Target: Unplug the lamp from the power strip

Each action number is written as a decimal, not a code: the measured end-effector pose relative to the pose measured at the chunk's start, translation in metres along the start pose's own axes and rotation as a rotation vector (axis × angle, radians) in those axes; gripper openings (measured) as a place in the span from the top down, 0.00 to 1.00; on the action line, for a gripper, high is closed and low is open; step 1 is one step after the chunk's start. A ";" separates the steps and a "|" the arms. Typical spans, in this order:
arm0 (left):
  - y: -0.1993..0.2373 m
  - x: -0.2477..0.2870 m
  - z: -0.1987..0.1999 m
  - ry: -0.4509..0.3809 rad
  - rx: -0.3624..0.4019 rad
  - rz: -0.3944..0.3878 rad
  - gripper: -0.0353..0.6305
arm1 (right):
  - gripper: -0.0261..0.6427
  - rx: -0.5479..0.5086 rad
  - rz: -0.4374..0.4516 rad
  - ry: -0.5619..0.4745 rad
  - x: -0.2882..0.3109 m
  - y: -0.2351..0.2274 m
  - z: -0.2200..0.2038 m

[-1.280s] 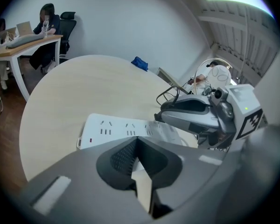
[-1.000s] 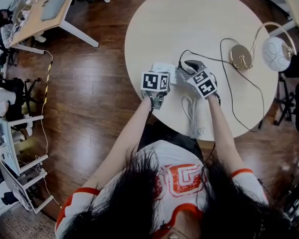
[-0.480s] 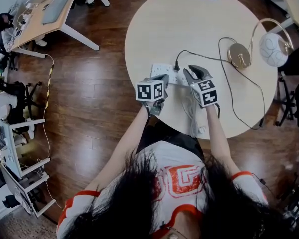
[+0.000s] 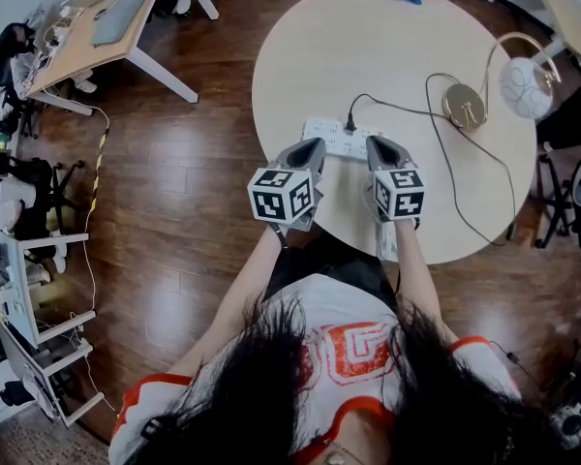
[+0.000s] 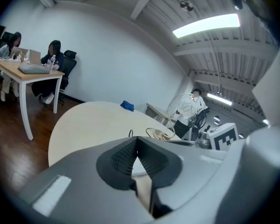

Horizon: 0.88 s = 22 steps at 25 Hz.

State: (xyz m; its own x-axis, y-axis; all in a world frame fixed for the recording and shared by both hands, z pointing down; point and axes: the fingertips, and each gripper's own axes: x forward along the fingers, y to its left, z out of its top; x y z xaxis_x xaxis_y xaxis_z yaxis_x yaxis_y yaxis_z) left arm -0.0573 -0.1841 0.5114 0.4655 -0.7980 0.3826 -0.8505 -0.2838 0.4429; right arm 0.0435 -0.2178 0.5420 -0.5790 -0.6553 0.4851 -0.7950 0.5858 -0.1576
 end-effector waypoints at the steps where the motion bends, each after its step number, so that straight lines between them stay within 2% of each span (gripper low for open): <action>1: -0.005 -0.007 0.006 -0.023 0.024 -0.006 0.95 | 0.96 0.016 -0.011 -0.014 -0.005 0.002 0.002; 6: -0.015 -0.042 0.021 -0.101 0.124 -0.010 0.95 | 0.96 0.047 -0.066 -0.078 -0.024 0.019 0.011; 15: -0.028 -0.069 0.012 -0.126 0.164 -0.048 0.95 | 0.96 0.050 -0.099 -0.119 -0.050 0.046 0.006; 22: -0.039 -0.082 0.000 -0.124 0.147 -0.089 0.95 | 0.96 0.051 -0.117 -0.138 -0.079 0.067 -0.002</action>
State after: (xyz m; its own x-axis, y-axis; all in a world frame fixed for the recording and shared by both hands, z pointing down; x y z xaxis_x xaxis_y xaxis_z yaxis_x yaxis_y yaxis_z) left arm -0.0620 -0.1076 0.4629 0.5144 -0.8230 0.2409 -0.8382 -0.4232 0.3439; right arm 0.0366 -0.1262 0.4944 -0.4985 -0.7786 0.3811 -0.8645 0.4791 -0.1522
